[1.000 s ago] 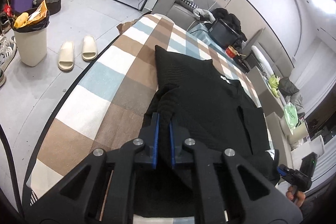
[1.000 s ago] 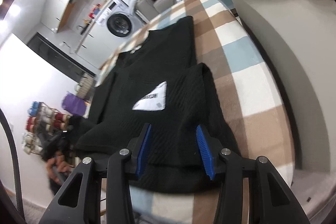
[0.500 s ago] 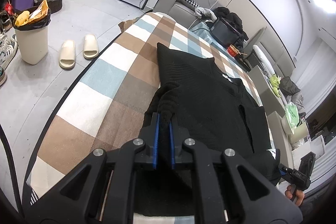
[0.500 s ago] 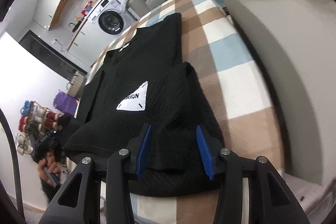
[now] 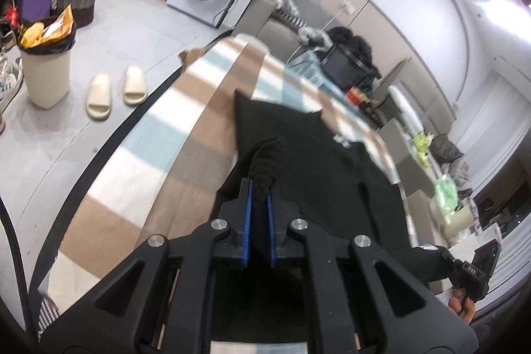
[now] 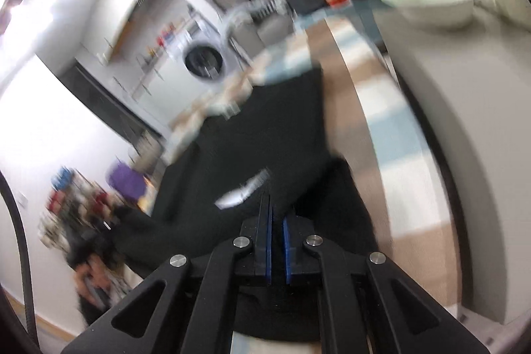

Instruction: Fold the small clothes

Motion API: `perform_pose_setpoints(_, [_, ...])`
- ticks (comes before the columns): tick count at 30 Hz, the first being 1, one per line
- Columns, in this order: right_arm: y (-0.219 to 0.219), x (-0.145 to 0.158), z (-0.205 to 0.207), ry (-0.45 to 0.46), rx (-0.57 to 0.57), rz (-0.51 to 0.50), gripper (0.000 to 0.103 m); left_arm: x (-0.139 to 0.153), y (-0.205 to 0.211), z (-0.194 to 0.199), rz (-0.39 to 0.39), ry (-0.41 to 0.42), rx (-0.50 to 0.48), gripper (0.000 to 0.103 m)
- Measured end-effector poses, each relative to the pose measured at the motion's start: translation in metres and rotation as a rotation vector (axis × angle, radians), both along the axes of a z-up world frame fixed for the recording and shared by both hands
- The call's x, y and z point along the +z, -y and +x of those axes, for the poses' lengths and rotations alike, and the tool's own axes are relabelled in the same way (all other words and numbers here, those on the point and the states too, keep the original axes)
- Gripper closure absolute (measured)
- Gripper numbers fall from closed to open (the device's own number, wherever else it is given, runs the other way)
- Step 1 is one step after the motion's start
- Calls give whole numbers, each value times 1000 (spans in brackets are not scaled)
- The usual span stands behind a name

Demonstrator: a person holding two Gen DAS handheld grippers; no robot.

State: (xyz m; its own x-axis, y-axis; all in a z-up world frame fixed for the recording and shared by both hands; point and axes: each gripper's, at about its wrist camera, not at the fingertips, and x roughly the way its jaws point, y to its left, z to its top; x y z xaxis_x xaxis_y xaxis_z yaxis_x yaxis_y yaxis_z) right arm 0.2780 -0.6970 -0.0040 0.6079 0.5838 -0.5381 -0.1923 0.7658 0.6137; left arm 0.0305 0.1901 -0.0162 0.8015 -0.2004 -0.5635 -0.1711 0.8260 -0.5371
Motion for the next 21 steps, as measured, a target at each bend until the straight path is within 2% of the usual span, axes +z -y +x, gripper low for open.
perform_pose_setpoints(4, [3, 39, 7, 115, -78, 47, 98, 28, -3, 6, -12, 73, 24, 98])
perform_pose_setpoints(10, [-6, 62, 39, 163, -138, 80, 98, 60, -9, 41, -31, 141, 54, 98])
perform_pose_setpoints(17, [-16, 73, 101, 170, -188, 95, 98, 70, -9, 113, 1, 125, 58, 98])
perform_pose_setpoints(21, [-21, 70, 121, 152, -185, 79, 98, 58, -7, 136, -6, 93, 52, 98])
